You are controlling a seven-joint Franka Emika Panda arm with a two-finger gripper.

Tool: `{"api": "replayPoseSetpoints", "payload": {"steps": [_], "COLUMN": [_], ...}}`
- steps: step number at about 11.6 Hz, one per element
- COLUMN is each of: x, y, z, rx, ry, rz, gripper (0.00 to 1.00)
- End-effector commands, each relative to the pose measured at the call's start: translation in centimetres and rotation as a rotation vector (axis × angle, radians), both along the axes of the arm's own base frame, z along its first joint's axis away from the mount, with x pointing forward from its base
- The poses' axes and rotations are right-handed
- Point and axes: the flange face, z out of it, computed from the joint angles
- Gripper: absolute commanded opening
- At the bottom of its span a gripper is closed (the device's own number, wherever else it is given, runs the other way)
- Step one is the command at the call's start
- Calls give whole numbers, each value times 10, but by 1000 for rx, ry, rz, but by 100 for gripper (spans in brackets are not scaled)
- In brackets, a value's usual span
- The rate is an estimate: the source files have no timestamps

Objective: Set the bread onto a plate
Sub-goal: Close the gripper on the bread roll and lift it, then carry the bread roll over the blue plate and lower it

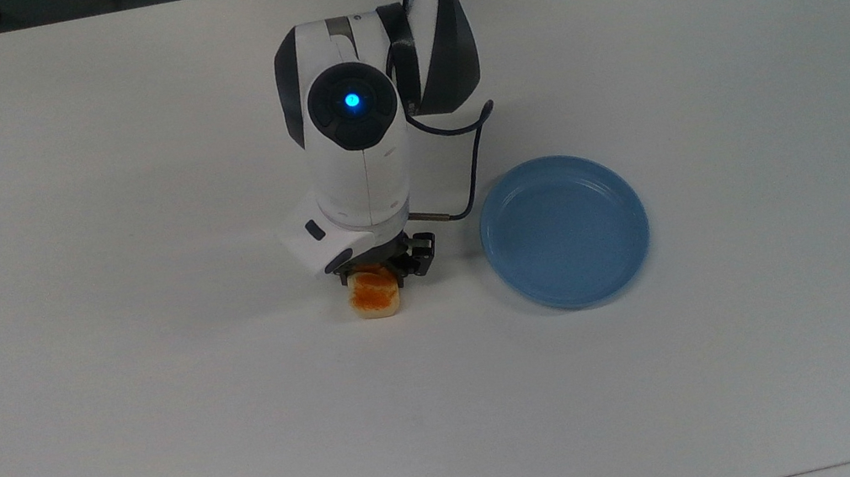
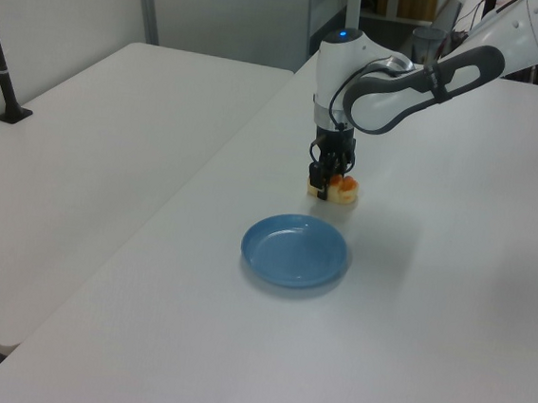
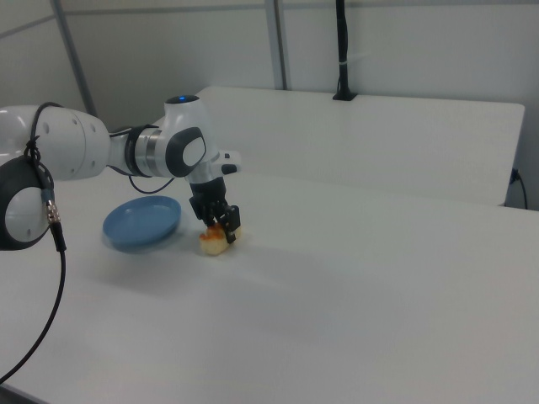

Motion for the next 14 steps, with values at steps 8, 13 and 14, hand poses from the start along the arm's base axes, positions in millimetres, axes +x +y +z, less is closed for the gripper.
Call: {"api": "replayPoseSetpoints", "payload": {"steps": [8,13,14], "x": [-23,-25,-26], "y": [185,221,223], "z": [76,27,26], "rx": [43,35,26], "ry": [-96,-111,-110], "rz": [40,68,77], "gripper": [62,70,70]}}
